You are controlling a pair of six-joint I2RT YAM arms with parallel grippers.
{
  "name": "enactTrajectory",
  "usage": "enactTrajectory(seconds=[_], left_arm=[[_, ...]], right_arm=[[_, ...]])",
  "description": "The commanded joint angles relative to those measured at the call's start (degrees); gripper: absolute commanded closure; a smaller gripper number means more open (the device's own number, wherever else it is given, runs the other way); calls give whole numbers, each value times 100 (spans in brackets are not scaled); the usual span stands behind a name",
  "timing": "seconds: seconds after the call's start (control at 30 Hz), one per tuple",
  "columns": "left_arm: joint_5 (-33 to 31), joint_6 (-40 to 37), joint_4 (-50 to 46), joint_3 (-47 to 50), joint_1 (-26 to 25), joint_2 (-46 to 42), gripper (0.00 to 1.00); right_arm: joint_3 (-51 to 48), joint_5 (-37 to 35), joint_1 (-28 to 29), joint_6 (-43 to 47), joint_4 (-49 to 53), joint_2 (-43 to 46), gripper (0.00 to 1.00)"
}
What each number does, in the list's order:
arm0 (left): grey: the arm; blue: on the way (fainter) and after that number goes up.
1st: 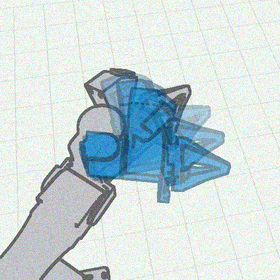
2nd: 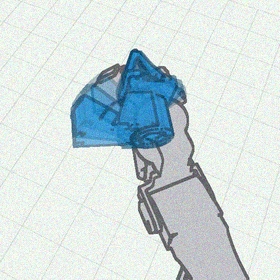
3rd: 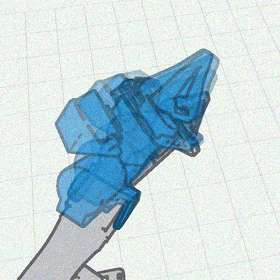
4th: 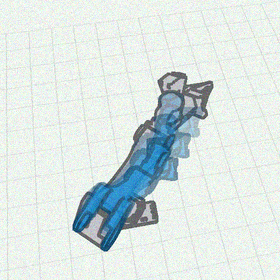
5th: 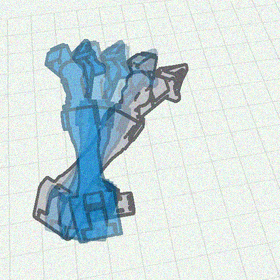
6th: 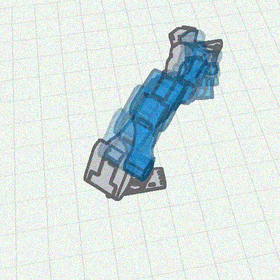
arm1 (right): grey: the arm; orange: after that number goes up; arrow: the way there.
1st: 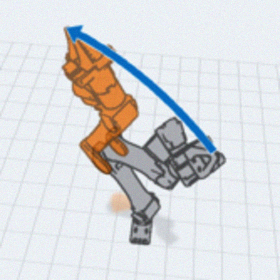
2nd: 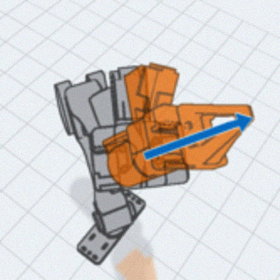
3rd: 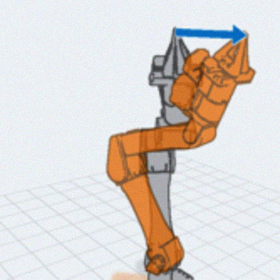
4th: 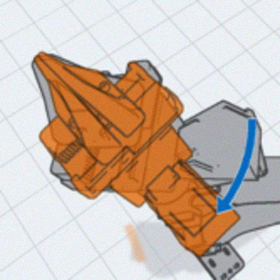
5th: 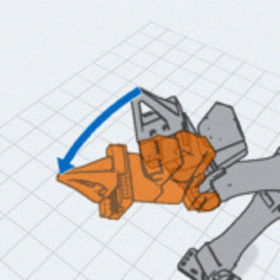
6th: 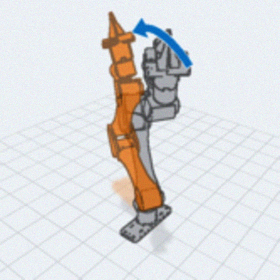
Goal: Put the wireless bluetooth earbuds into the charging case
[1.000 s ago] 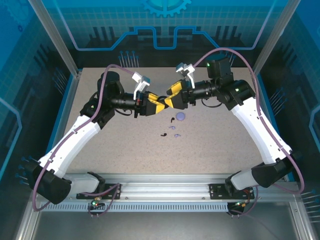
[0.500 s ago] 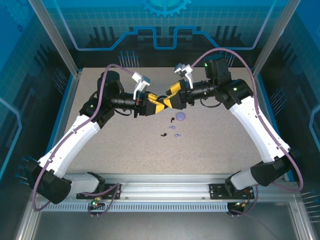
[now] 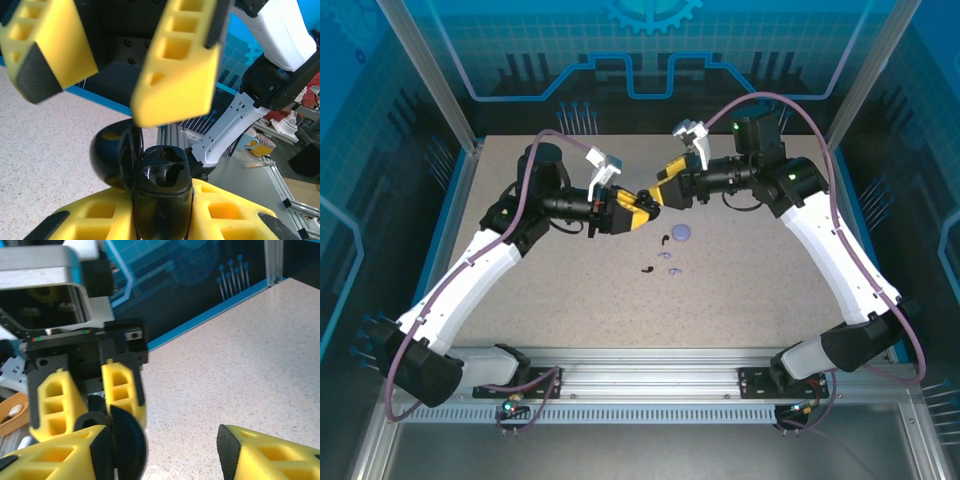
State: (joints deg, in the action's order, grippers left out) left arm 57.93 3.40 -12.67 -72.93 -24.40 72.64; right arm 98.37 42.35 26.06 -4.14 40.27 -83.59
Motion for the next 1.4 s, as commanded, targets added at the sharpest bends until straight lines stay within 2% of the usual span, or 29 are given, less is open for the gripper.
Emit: enactTrajectory(seconds=[0.0, 0.13, 0.3, 0.47, 0.57, 0.67, 0.77, 0.93, 1.07, 1.37], left_arm=[[209, -220, -23, -204, -47, 18, 75], [197, -311, -136, -202, -47, 39, 75], [38, -412, -232, -143, -47, 80, 75], [-432, -369, -288, -130, -45, 201, 78], [-945, -287, 166, 154, -47, 175, 79], [-906, -531, 992, 638, -47, 76, 78], [-883, -902, 1078, 774, -47, 124, 78], [-770, -1340, 963, 810, -46, 365, 79], [-1070, -1386, 1411, 1180, -23, 352, 78], [-713, -685, 2107, 1645, 527, 513, 79]], right_arm=[[13, -263, -105, -238, -216, 92, 39], [-166, -492, -213, -358, -366, 266, 37], [-506, -1174, -458, -457, -178, 443, 36], [-1021, -1916, -602, -375, 245, 498, 37], [-1454, -2205, -608, -387, 215, 519, 38], [-1996, -2445, -610, -454, -114, 592, 37], [-2502, -2638, -579, -443, -507, 662, 37], [-2736, -2592, -566, -462, -426, 393, 36], [-2856, -2377, -538, -474, -349, 75, 36], [-3164, -2617, -237, -560, -574, -487, 38]])
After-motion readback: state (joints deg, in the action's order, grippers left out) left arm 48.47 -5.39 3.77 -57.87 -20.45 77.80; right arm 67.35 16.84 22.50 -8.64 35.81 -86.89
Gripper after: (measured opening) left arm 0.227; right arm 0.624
